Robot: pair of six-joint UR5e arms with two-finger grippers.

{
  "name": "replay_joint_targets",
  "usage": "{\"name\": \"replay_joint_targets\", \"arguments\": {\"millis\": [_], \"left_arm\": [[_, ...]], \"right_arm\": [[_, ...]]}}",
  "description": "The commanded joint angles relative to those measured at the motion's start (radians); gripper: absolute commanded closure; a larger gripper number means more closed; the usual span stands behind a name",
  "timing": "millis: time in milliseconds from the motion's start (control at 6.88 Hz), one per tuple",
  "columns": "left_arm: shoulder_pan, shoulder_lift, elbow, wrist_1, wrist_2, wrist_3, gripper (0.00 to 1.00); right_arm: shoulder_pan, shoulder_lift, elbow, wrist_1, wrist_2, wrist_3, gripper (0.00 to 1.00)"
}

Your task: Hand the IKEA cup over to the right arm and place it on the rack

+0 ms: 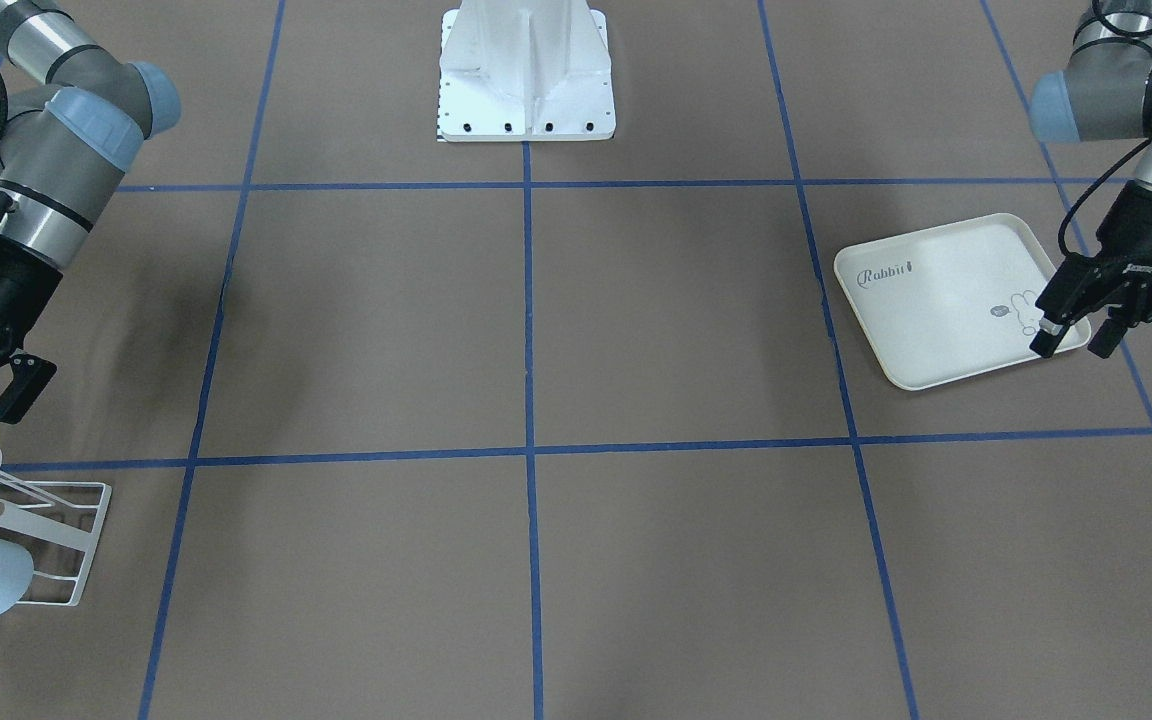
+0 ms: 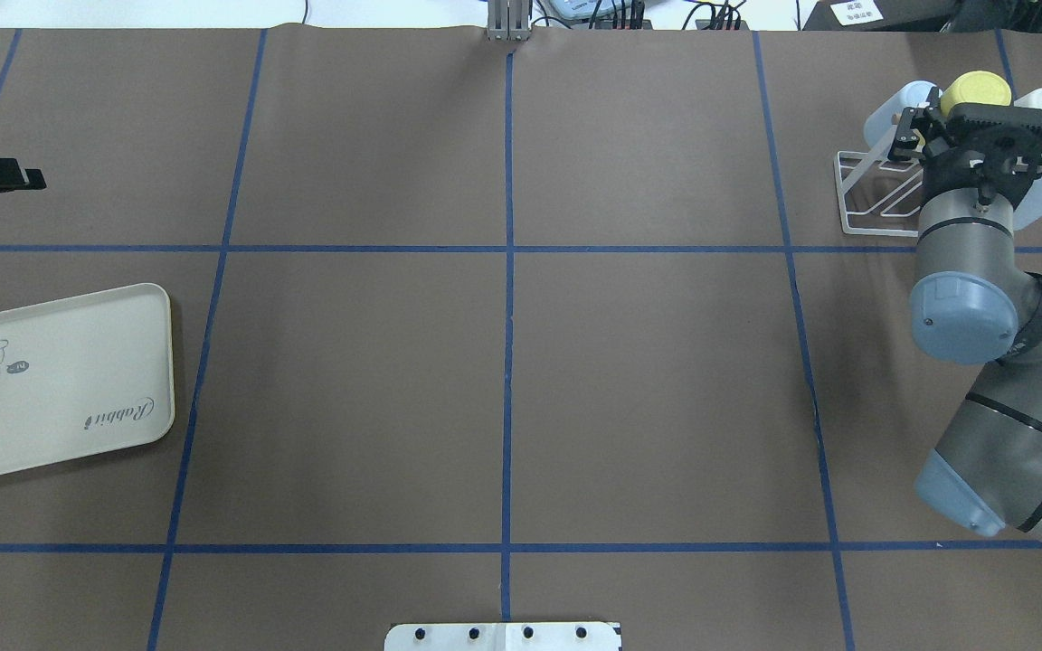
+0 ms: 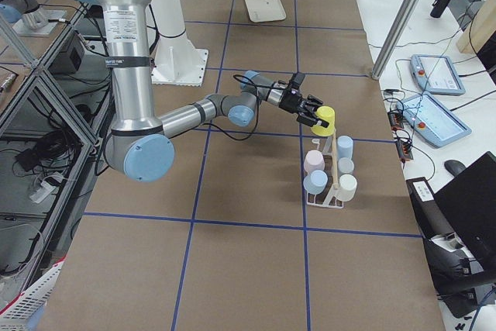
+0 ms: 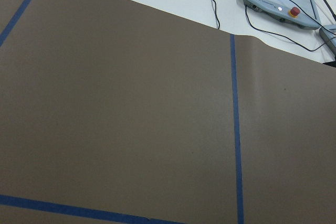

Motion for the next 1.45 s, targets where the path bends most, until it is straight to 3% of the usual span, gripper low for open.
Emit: {"name": "replay_joint_targets", "arguments": {"millis": [0,1308], "left_arm": [[0.000,0.001,0.001,0.000,-0.002,0.002,0.00],[0.001,-0.001,-0.002,-0.003,-0.014,0.000,0.00]], "right_arm": [[-0.001,-0.002,-0.005,0.000,0.040,0.000,1.00],[-0.001,-0.044,-0.002,0.000,0.113,0.009,1.00]]}}
